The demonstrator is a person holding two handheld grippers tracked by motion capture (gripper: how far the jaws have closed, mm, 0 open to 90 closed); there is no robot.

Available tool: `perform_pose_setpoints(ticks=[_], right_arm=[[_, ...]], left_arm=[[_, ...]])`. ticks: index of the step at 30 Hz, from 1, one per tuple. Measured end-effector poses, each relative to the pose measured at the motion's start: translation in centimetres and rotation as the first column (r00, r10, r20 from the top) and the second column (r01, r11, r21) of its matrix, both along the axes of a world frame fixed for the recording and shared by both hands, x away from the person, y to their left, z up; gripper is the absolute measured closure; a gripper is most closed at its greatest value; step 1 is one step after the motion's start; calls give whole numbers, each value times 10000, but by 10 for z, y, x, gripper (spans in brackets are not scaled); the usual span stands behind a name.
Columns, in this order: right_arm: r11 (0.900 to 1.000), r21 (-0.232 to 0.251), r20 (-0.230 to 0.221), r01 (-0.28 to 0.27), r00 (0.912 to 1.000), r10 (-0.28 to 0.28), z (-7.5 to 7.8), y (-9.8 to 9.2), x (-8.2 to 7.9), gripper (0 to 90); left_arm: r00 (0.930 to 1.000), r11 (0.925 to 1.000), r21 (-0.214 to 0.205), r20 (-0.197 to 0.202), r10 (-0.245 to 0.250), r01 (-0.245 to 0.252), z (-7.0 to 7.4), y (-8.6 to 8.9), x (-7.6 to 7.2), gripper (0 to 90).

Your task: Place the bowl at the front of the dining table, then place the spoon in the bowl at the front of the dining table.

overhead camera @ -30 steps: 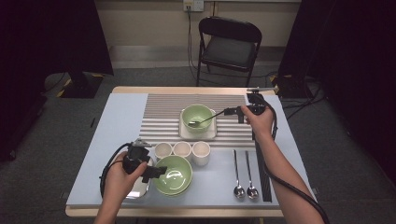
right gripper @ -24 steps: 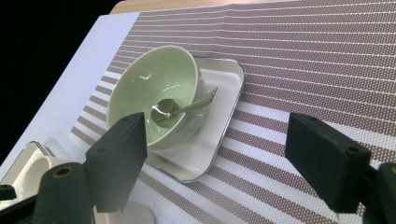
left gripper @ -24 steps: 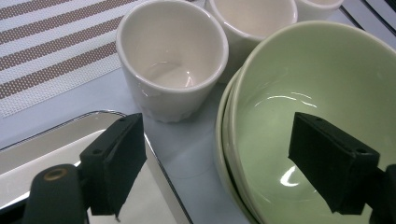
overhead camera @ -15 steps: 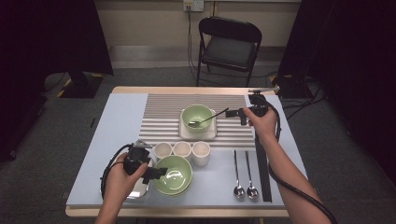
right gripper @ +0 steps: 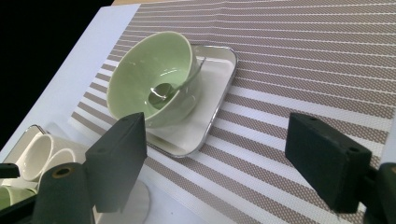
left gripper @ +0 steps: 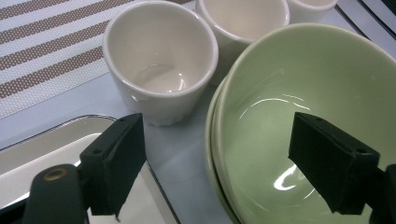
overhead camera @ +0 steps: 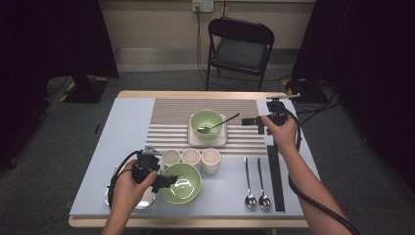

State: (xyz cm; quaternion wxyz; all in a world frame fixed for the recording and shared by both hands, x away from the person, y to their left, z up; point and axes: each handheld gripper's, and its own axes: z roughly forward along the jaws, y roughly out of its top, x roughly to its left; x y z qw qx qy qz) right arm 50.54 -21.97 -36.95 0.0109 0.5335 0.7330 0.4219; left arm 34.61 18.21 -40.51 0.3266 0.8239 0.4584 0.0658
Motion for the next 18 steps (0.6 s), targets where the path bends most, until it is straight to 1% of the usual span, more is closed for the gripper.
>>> perform_pose_setpoints(ticks=[5, 7, 9, 11, 15, 18], right_arm=[[10000, 5, 33, -7, 10000, 7, 0, -5, -6, 203], [10000, 15, 13, -26, 10000, 26, 0, -7, -7, 203], [10000, 37, 95, -38, 9999, 38, 1, -9, -8, 203], [9999, 102, 120, -27, 9999, 26, 2, -12, -10, 203], [10000, 81, 89, 32, 10000, -32, 0, -18, -14, 202], [10000, 58, 82, 49, 10000, -50, -1, -23, -17, 202]], left_arm=[[10000, 10000, -74, -20, -41, 41, 0, -2, 0, 185], [10000, 10000, -36, -9, -54, 54, 0, -1, 2, 185], [10000, 10000, -21, 20, -66, 67, 1, -1, 2, 185], [9999, 9999, -139, 80, -71, 72, 3, -2, 3, 185], [9999, 9999, -74, 65, -140, 141, 3, -5, 3, 185], [9998, 9997, -150, 68, -182, 183, 4, -8, 3, 185]])
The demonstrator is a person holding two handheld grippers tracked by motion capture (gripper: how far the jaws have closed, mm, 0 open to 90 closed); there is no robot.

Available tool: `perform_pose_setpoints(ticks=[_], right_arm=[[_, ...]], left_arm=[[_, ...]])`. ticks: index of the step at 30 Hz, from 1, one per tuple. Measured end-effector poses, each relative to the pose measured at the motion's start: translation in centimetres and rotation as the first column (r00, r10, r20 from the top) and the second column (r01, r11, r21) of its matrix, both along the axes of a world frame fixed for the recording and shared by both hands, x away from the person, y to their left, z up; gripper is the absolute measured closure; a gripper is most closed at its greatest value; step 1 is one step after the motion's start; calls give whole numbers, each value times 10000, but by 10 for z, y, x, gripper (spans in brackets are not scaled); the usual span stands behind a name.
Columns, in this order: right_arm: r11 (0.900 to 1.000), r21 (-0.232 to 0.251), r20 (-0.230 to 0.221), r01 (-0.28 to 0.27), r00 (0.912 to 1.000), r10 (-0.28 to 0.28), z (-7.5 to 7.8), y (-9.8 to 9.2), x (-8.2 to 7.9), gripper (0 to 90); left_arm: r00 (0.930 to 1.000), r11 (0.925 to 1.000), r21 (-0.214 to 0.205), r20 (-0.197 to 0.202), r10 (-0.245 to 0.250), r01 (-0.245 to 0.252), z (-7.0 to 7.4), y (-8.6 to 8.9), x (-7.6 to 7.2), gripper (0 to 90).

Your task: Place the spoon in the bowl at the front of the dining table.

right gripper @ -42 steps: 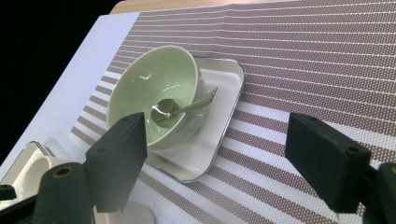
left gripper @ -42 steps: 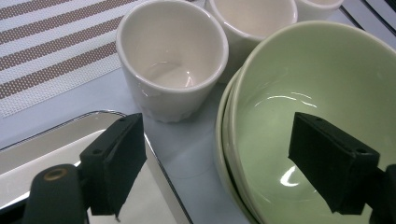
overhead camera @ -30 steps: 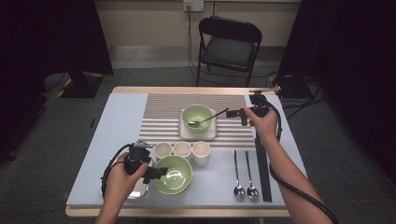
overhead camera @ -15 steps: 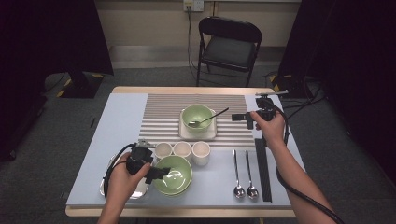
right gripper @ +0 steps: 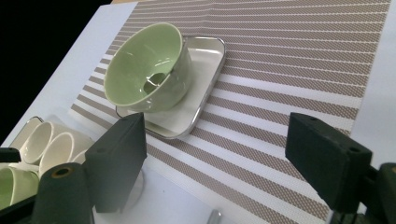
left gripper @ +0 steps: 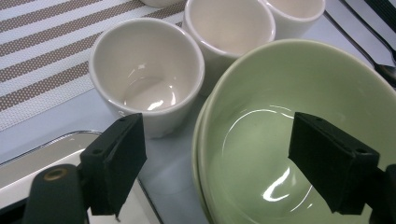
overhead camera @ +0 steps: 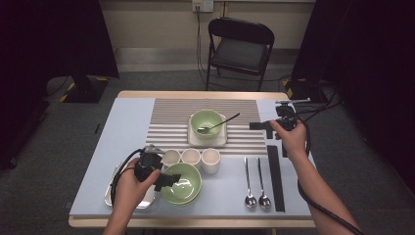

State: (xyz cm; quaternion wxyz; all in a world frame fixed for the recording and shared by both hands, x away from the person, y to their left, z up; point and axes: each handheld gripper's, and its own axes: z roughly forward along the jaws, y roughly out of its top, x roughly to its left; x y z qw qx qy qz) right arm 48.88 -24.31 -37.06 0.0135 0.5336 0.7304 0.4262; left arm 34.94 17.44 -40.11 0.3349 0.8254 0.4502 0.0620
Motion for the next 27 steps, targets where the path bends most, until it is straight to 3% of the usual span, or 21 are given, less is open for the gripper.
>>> perform_pose_setpoints(ticks=[24, 27], right_arm=[[9998, -202, -50, 20, 10000, -21, -7, -20, -10, 199], [9996, -279, -1, 19, 10000, -19, -8, -22, -11, 199]], left_arm=[[10000, 9999, -100, 63, -53, 53, 5, -7, 3, 185], [9999, 9999, 43, 30, -148, 148, 6, -7, 4, 185]])
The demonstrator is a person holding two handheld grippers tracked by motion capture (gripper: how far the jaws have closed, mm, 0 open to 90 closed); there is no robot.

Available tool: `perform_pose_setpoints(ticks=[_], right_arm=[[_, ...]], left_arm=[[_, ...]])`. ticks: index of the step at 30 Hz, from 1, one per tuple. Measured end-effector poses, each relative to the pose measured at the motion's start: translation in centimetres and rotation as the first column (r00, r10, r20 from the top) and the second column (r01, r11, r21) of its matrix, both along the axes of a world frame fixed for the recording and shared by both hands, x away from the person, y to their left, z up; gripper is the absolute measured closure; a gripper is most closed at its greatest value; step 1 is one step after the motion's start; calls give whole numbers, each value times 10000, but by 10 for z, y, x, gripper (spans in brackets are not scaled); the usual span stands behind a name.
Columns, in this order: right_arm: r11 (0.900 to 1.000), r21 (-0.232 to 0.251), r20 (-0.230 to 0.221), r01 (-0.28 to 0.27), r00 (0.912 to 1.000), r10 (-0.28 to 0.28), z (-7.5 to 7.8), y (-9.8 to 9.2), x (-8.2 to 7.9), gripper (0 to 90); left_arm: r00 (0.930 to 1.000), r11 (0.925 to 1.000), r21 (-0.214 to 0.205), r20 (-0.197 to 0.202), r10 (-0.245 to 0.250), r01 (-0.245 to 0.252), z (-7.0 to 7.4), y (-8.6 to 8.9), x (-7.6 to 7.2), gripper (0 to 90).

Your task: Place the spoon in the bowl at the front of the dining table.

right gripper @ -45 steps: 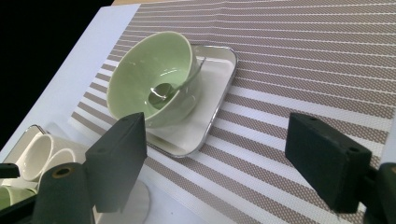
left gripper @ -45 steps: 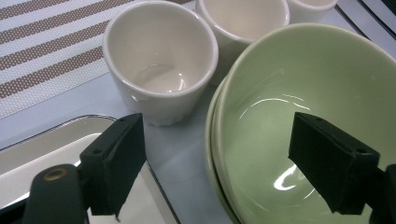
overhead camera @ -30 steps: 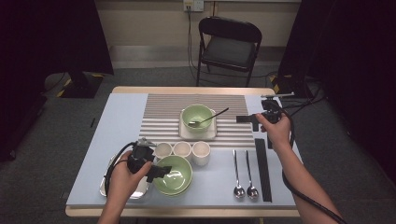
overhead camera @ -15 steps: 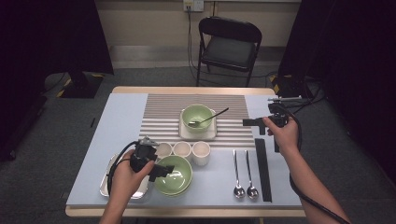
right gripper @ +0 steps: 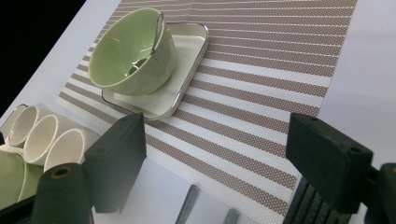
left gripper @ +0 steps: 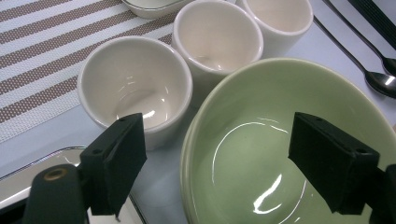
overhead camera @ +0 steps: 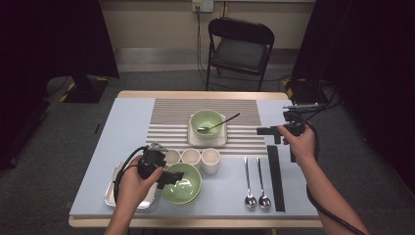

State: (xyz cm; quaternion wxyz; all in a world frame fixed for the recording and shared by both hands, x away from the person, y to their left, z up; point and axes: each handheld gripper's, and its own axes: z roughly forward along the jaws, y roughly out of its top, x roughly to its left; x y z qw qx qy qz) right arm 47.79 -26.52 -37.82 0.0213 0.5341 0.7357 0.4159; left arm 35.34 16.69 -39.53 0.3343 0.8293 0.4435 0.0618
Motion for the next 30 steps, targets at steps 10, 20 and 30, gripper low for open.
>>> perform_pose_setpoints(ticks=[10, 20, 30], right_arm=[[9999, 52, -10, 87, 10000, -87, -4, -9, -4, 199], [9999, -88, -1, 81, 10000, -81, -11, -15, -9, 200], [9998, -130, -35, 130, 9999, -131, -20, -22, -13, 202]], left_arm=[[9999, 9998, -102, -34, -145, 144, 1, -6, 1, 185], [9998, 9998, -125, -67, -176, 175, 1, -10, 2, 185], [9999, 9997, -200, -49, -131, 130, 0, -10, 2, 185]])
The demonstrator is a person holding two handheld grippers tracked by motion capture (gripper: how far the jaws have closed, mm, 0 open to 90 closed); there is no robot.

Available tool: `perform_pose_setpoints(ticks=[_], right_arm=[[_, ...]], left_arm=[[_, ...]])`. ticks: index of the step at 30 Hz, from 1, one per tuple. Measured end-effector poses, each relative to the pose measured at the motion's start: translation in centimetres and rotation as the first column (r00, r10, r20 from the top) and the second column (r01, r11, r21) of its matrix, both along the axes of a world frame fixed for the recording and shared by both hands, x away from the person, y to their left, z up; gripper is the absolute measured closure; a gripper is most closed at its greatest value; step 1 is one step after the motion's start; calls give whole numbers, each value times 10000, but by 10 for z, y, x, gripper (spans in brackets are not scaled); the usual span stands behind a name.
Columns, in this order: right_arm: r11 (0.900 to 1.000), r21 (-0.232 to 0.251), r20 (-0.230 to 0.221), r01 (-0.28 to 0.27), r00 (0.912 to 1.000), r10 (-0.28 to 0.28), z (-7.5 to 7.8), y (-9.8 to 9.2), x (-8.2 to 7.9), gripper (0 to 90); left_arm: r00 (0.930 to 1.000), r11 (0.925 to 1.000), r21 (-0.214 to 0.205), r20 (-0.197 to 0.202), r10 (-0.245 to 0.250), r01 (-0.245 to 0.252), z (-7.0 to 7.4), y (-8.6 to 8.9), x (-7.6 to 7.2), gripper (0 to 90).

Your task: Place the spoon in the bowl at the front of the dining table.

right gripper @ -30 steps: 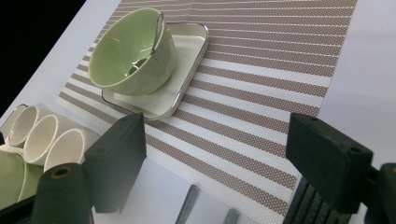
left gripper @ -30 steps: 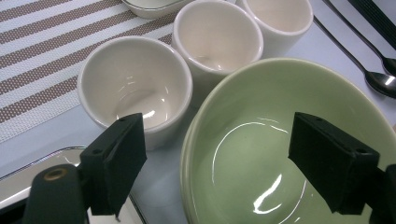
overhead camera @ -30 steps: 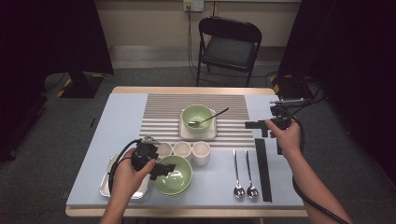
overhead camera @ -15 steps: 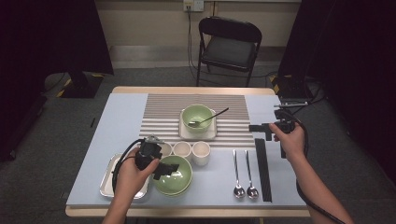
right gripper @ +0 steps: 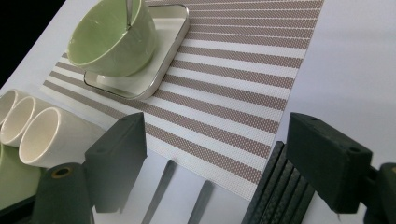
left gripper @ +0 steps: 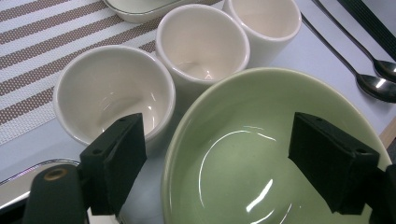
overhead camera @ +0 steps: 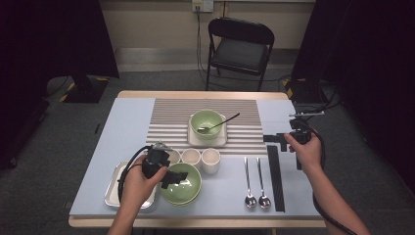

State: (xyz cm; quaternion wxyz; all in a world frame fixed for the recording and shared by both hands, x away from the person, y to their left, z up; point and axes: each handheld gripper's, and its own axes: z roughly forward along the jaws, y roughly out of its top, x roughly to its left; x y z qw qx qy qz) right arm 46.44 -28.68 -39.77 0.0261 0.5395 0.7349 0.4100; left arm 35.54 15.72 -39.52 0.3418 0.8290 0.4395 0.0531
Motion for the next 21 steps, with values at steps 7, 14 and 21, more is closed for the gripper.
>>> perform_pose_setpoints(ticks=[7, 14, 21], right_arm=[[10000, 27, -64, 95, 9999, -95, -4, -5, -3, 208], [9999, -95, -169, 122, 9998, -124, -9, -9, -7, 218], [9991, -356, -179, 235, 9995, -241, -19, -14, -10, 224]], left_arm=[[10000, 10000, 47, -36, -74, 74, -1, -1, 0, 185], [10000, 10000, 28, 8, -19, 19, 0, -1, 0, 185], [10000, 10000, -6, -51, -62, 62, -1, -1, 0, 185]])
